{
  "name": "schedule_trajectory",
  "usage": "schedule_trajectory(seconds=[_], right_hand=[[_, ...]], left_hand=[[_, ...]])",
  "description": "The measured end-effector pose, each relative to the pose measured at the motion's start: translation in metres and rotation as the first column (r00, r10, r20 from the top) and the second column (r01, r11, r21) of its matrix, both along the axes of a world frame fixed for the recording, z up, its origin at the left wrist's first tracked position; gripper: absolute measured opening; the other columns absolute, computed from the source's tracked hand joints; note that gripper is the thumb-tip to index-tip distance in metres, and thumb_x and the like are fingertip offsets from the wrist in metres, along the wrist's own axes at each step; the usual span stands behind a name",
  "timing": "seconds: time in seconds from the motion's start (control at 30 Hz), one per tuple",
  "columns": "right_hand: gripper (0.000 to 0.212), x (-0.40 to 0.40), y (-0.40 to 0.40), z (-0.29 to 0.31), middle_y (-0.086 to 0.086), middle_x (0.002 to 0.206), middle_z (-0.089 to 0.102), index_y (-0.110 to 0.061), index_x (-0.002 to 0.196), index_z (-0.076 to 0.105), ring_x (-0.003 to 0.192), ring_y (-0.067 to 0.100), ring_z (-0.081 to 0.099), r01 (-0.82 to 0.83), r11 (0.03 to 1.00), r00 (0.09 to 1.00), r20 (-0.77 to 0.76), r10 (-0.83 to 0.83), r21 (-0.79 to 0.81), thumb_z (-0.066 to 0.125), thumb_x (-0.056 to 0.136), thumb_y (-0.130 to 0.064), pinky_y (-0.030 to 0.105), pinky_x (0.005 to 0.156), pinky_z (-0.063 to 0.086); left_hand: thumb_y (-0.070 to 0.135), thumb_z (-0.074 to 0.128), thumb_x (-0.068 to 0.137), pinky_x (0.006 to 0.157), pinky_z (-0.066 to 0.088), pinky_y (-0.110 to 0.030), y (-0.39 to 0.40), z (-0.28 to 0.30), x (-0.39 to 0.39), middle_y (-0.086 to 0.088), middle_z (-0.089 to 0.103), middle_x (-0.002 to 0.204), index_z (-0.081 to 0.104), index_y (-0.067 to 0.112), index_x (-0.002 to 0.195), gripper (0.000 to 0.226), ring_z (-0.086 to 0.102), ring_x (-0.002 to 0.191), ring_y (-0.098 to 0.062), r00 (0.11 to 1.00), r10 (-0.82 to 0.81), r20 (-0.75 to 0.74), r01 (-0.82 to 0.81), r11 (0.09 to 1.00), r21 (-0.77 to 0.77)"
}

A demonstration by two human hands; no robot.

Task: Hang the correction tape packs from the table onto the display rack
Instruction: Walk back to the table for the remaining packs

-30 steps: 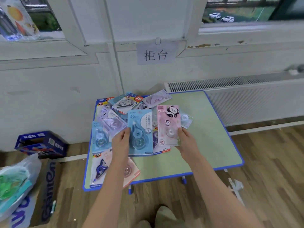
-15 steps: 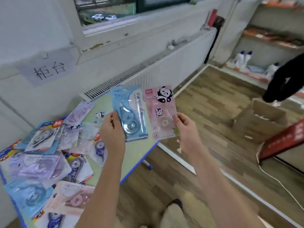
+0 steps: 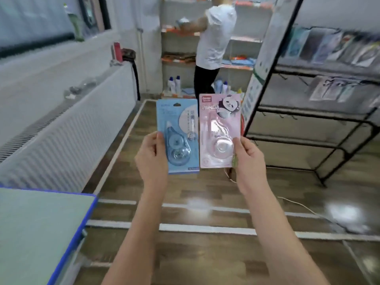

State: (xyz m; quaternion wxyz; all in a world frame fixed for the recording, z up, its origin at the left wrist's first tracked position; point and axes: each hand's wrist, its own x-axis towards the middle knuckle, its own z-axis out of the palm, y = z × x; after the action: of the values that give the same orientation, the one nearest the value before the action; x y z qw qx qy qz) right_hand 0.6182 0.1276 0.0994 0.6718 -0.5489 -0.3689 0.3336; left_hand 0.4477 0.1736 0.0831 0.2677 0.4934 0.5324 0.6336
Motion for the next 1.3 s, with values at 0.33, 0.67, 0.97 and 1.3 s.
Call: schedule_trajectory(seconds=[0.33,0.67,0.97,1.3], right_hand=[[0.017,0.225,-0.011,0.024,-0.014,0.077,0.069,-0.017,0.094,0.068,0.069,-0.004,0.06,0.251,0.966,0.968,-0.034,-0.249,0.07,0.052,0.097,-0.014,0.008,0.062,0.046],[0.019,0.367,0.048,0.005,-0.006,0.085,0.068,-0.017,0.093,0.063,0.074,0.006,0.059,0.383,0.923,0.923,-0.052,-0.381,0.027,0.046,0.1,-0.013,0.018,0.067,0.045],[0.02,0.49,0.185,0.014,-0.001,0.085,0.069,-0.018,0.092,0.062,0.076,0.011,0.061,0.379,0.924,0.925,-0.054,-0.376,0.047,0.045,0.1,-0.01,0.026,0.072,0.048],[0.017,0.598,0.314,0.029,-0.003,0.08,0.064,-0.02,0.09,0.06,0.072,0.013,0.055,0.372,0.926,0.928,-0.037,-0.371,0.06,0.048,0.099,-0.012,0.022,0.065,0.044]], left_hand=[[0.028,0.047,0.1,0.063,0.045,-0.018,0.035,0.018,0.248,0.018,0.062,0.077,0.065,0.021,0.093,0.02,0.057,0.068,0.005,0.947,-0.313,-0.077,0.314,0.949,0.006],[0.028,0.048,0.099,0.059,0.045,-0.021,0.113,0.016,0.404,0.012,0.066,0.078,0.064,0.021,0.094,0.019,0.059,0.068,0.0,0.898,-0.428,-0.098,0.433,0.9,0.042],[0.032,0.048,0.097,0.061,0.052,-0.031,0.254,0.023,0.527,0.012,0.066,0.081,0.061,0.022,0.094,0.017,0.066,0.077,-0.012,0.886,-0.46,-0.062,0.464,0.88,0.103],[0.032,0.042,0.098,0.05,0.044,-0.022,0.387,0.063,0.634,0.014,0.062,0.072,0.055,0.021,0.091,0.018,0.059,0.061,0.004,0.899,-0.412,-0.148,0.435,0.878,0.2]])
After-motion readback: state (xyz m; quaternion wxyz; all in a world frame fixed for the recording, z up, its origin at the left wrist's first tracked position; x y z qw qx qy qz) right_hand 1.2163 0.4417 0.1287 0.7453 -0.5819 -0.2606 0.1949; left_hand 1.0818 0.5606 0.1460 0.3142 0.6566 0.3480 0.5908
